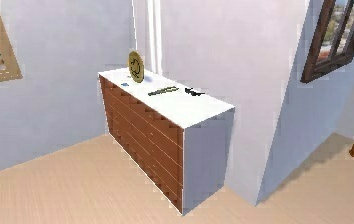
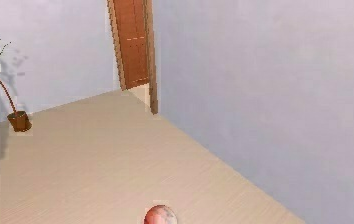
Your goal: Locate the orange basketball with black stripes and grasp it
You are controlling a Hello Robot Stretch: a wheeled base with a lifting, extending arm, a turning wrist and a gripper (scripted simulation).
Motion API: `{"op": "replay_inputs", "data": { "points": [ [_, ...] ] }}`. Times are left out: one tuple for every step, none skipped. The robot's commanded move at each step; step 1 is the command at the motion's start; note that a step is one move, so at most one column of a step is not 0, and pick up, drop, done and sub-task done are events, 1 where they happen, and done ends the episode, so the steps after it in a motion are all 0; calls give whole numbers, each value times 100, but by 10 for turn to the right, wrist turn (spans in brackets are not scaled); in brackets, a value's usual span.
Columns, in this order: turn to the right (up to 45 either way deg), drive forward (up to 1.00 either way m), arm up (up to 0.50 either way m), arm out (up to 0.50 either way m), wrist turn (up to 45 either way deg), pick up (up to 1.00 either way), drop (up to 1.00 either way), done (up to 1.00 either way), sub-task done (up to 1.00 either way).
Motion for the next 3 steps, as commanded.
{"op": "replay_inputs", "data": {
  "points": [
    [0,0,0,0,0,100,0,0,0],
    [0,0,10,0,0,0,0,0,0],
    [0,0,0,0,0,0,0,100,0]
  ]
}}
